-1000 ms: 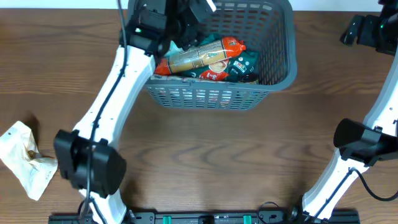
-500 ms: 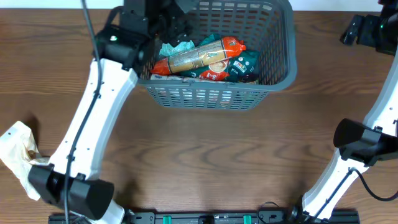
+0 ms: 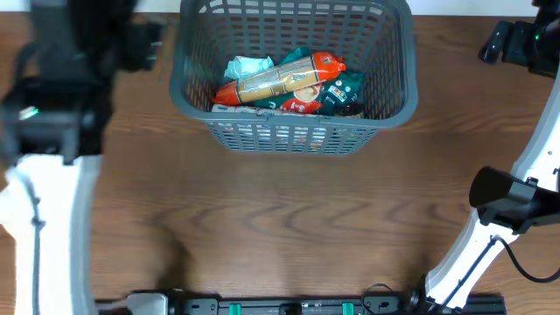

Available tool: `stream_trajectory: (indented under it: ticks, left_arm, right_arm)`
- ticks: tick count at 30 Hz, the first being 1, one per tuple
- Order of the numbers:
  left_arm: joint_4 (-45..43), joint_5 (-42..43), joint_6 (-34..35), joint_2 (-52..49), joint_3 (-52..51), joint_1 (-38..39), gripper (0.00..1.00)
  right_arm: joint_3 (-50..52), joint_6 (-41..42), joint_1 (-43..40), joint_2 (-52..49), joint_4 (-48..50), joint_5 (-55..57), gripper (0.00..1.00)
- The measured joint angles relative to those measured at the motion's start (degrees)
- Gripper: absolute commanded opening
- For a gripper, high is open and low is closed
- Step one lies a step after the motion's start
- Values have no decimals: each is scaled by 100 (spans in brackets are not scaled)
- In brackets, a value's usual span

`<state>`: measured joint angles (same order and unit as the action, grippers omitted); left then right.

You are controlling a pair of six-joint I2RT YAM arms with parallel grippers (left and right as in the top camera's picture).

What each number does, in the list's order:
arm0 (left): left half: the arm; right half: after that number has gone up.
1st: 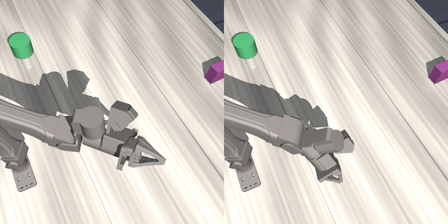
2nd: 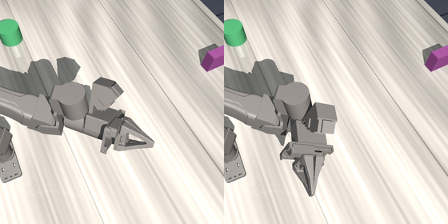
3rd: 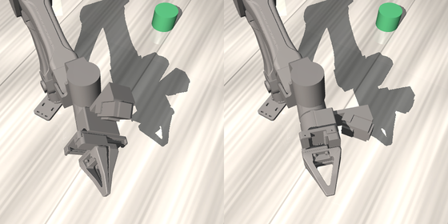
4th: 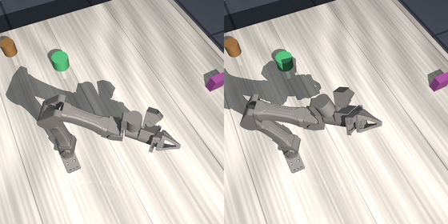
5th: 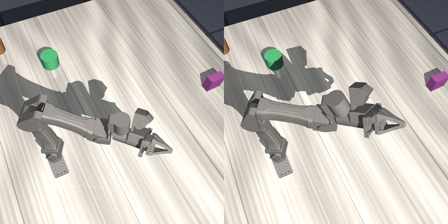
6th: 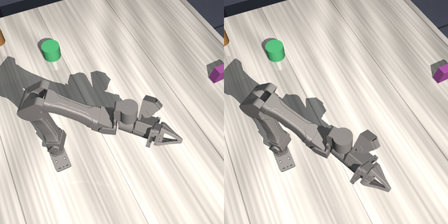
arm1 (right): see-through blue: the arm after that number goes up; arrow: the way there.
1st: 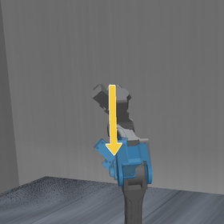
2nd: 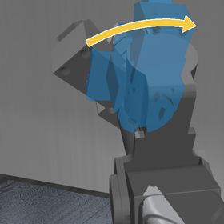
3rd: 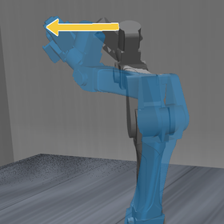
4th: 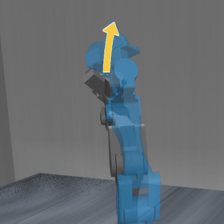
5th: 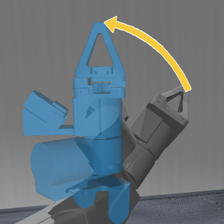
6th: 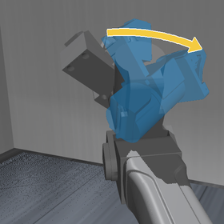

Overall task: Pack container
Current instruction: 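Lift the wipes pack into the basket and release it, then move the left gripper to the beige paper bag and grasp it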

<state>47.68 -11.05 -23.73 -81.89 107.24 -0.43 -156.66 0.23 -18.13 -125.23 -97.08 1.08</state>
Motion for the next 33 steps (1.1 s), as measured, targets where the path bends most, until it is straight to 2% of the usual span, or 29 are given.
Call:
stream_trajectory:
  ticks: [6, 9, 11, 15, 24, 33]
  left_arm:
    - [1617, -372, 2153, 446, 7, -1982, 99]
    - [2074, -442, 2830, 474, -33, -2822, 99]
    - [2118, -450, 2994, 470, -186, -3224, 99]
    - [1899, -433, 3038, 404, -754, -3827, 98]
    - [291, 387, 2846, 125, -2927, -4778, 99]
    - [-1104, 990, 1775, -315, -4675, -4861, 99]
  right_arm:
    - [0, 0, 0, 0, 0, -2, 99]
    - [0, 0, 0, 0, 0, -2, 99]
    - [0, 0, 0, 0, 0, -2, 99]
    - [0, 0, 0, 0, 0, 0, 99]
    - [0, 0, 0, 0, 2, -2, 99]
    - [0, 0, 0, 0, 2, -2, 99]
